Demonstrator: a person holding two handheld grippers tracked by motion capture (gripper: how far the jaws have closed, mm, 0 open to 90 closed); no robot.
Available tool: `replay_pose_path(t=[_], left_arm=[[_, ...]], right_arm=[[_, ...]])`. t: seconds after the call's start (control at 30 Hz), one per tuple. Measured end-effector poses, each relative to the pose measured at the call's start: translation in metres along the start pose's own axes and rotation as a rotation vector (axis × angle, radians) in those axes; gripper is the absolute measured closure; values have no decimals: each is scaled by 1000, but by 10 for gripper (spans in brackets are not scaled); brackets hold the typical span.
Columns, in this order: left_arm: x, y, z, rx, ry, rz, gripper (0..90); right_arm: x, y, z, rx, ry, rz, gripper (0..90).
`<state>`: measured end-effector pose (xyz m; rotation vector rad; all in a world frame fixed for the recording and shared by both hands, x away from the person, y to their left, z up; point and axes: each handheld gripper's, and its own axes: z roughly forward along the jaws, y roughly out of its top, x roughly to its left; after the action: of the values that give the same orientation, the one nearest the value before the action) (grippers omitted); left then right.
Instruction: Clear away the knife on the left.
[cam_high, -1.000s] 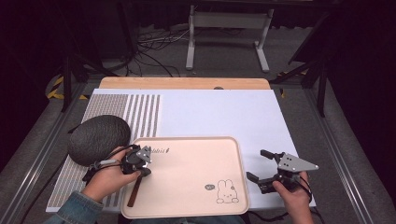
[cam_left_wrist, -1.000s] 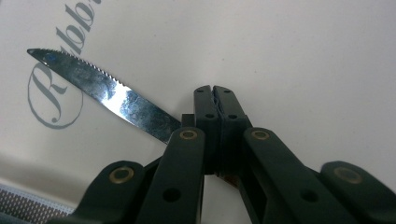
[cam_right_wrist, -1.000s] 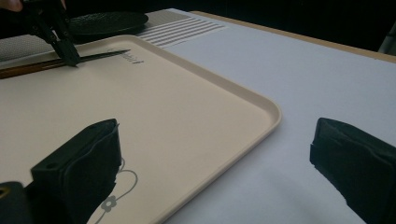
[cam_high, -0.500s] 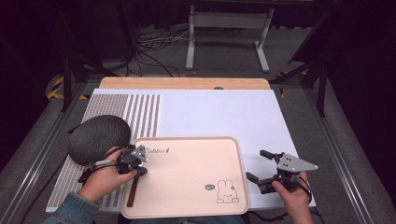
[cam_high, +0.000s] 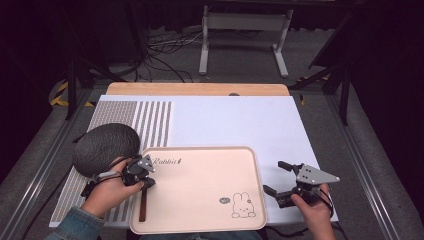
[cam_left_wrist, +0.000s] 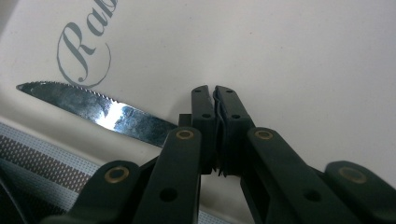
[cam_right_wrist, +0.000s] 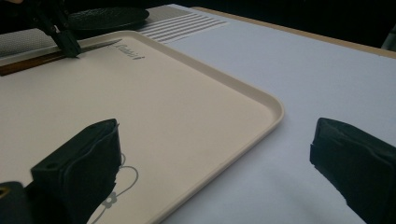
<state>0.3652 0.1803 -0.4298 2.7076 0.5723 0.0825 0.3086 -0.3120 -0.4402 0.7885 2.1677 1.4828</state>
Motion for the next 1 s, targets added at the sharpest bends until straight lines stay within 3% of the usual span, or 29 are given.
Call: replay_pose_path(t=[0.23, 0.53, 0.73, 0.87, 1.0], left_arm=[[-2, -1, -3, -6, -3, 5, 850], [-4, -6, -5, 31, -6, 4, 869], [-5, -6, -9, 15, -6, 10, 850], [-7, -6, -22, -42, 11, 7, 784], [-7, -9, -35, -113, 30, -12, 652]], right_arm=[[0, 0, 0, 4, -2, -1, 28], [0, 0, 0, 1, -1, 0, 28], [0, 0, 0, 2, -1, -1, 28], [0, 0, -1, -1, -4, 1, 28], [0, 0, -1, -4, -6, 2, 28]])
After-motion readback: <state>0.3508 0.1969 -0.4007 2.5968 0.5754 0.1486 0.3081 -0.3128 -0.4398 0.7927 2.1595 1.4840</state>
